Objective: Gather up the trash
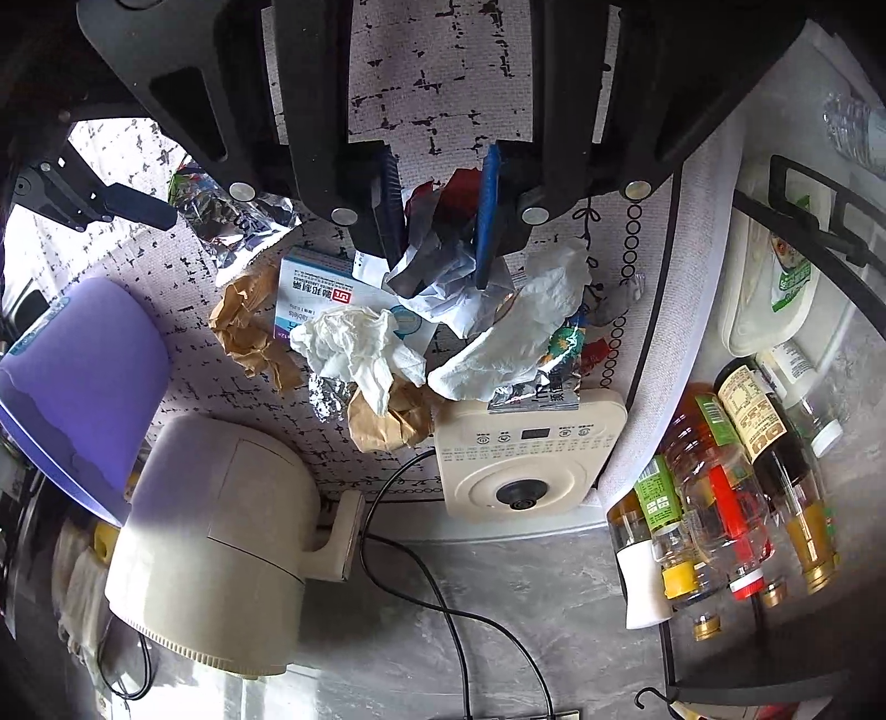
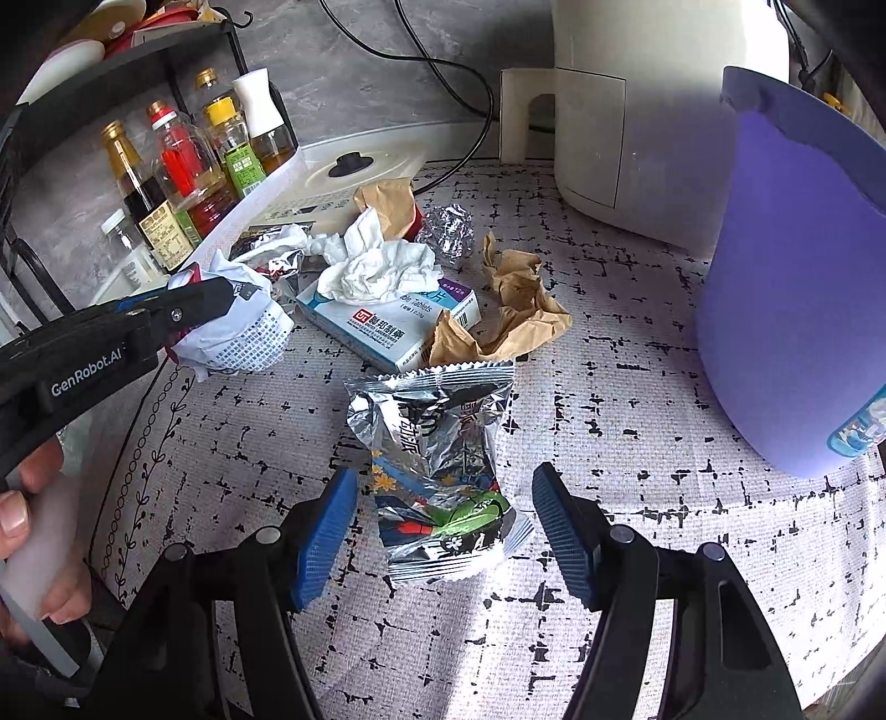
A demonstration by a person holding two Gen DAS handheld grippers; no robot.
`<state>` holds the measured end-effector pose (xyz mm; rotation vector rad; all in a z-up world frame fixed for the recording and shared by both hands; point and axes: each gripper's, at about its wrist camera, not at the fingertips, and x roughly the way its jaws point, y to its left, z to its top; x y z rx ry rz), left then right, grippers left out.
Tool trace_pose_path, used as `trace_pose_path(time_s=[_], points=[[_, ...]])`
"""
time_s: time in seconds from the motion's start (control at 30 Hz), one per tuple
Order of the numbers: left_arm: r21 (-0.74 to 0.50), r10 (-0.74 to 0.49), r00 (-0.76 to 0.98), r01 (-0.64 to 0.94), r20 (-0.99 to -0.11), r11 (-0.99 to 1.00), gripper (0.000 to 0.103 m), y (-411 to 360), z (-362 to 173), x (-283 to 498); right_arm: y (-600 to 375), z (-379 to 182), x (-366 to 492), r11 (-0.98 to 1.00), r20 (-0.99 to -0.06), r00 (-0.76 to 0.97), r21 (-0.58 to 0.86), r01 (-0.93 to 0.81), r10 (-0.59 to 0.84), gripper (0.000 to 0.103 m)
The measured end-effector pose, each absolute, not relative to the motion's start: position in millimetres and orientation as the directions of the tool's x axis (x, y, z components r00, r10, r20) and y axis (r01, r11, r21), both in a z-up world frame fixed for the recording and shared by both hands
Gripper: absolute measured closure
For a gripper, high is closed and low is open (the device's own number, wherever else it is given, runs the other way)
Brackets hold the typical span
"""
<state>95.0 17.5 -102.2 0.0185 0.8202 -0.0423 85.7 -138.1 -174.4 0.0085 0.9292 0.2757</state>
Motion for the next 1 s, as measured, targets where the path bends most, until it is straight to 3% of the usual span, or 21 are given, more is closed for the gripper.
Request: trace_pose_path(time_s=[0.03,0.1,0.27,1.0], points=[[0.009,-0.017,0.683,0.035,-0.730,0.999,0.081,19,-101,93,-137,-176,87,0.963,-0.792,0.561,0.124,-0.238,0.240,0.041],[0.019,0.002,0.686,0.018,-0.727,1.000,0.081,23,-99,90,-133,-178,88,0.959,-0.805,0.542,0.116,-0.259,0.244,0.059],[0.027,0.021,0.708,-0.003,-0.706,1.000,0.081,25,-90,84,-128,-161,83,0.953,-0.780,0.578,0.076,-0.294,0.240,0.068],[0.000,-0.074,0.836,0.089,-0.544,0.996,0.080,-22,-17,93,-169,-56,60,0.975,-0.600,0.779,0.010,-0.223,0.184,0.070]])
